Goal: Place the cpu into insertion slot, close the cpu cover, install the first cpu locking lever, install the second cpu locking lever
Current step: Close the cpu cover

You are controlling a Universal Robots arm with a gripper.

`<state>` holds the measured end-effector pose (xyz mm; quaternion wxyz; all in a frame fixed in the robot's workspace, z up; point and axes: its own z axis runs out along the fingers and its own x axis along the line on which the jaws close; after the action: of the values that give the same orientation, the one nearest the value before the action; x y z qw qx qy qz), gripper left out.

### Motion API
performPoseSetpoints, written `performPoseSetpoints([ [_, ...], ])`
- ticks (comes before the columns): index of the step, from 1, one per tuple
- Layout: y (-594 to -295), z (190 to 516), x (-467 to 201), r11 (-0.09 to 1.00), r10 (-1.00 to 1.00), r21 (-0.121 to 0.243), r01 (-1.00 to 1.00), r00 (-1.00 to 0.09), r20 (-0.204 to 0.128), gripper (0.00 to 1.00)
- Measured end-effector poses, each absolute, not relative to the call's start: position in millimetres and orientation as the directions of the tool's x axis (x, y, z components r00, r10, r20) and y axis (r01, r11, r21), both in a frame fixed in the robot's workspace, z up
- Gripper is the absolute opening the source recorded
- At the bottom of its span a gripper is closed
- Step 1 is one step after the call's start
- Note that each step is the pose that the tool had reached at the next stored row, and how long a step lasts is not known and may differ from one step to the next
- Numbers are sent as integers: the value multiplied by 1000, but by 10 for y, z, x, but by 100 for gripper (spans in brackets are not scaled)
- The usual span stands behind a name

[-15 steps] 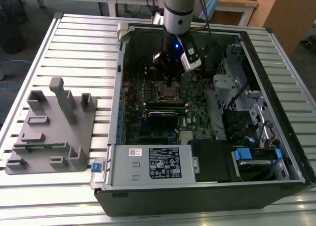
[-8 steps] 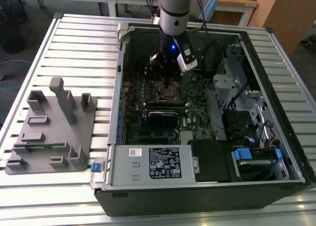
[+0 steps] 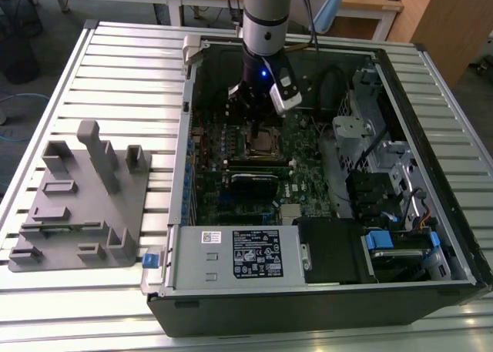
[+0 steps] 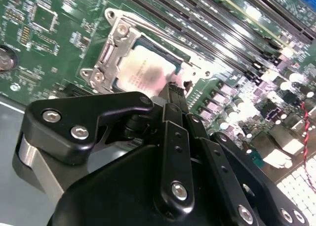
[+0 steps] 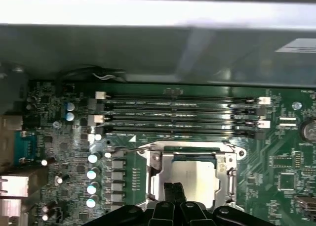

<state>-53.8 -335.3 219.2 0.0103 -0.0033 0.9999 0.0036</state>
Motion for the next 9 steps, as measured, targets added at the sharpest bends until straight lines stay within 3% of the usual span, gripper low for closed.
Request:
performPoseSetpoints([
  [9,-3353,2132,-605,1000,-6,2,-6,-1000,-21,11],
])
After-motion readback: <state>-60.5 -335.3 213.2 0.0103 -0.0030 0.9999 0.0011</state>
